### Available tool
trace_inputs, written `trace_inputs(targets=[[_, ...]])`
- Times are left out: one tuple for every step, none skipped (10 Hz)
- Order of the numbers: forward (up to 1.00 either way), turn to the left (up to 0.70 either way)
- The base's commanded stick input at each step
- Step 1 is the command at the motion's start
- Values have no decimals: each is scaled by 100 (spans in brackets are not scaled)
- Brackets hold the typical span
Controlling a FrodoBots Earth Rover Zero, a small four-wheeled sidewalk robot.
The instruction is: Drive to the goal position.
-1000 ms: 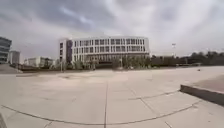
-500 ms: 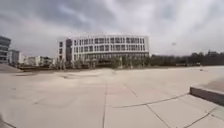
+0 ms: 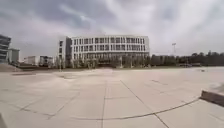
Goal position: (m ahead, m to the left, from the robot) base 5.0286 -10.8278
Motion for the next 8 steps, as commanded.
trace_inputs(targets=[[70, 0], [70, 0], [70, 0], [70, 0], [70, 0], [70, 0], [70, 0], [70, -19]])
